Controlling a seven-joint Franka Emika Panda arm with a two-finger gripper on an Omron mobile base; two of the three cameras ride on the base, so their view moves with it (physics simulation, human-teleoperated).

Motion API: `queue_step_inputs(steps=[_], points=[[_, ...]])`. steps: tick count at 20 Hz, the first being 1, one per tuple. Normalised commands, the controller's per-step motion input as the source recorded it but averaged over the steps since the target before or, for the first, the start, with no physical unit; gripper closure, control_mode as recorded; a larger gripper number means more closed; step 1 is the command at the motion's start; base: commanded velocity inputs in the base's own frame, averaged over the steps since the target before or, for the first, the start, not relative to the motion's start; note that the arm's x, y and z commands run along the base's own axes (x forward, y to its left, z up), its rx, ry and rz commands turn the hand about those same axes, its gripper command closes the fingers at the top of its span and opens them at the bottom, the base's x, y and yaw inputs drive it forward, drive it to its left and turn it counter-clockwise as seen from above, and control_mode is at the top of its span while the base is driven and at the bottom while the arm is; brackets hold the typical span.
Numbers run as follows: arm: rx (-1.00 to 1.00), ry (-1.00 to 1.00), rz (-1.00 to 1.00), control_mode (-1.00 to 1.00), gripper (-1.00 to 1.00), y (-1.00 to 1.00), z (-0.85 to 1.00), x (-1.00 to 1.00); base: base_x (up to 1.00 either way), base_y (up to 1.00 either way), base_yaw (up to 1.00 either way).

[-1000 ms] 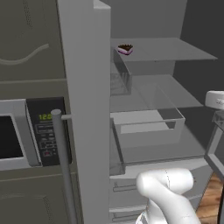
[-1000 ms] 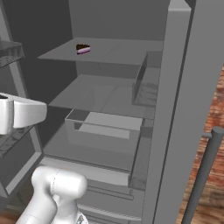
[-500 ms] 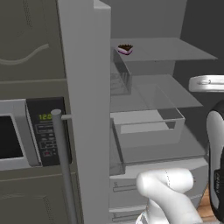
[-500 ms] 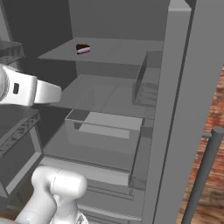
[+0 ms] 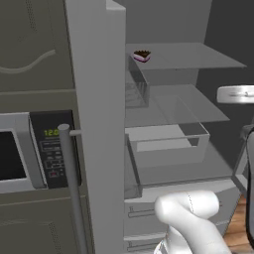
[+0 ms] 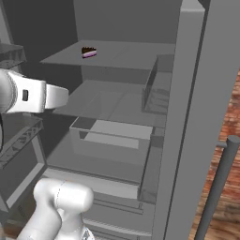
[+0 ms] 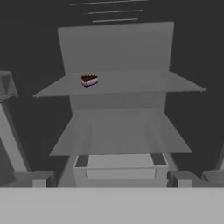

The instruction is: Take the cake and cupcake from the fridge and place them on the empty tray on the dining counter.

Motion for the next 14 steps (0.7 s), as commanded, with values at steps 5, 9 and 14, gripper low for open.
queue_step_inputs(steps=[5,9,14], points=[[0.00,0.04,0.15,-1.00,-1.00,0.00,0.15,0.21,0.00,0.00,0.00],[0.00,0.10,0.03,-1.00,-1.00,0.01,0.35,0.27,0.00,0.00,0.00],[0.00,0.02,0.04,-1.00,-1.00,0.10,0.22,0.29,0.00,0.00,0.00]])
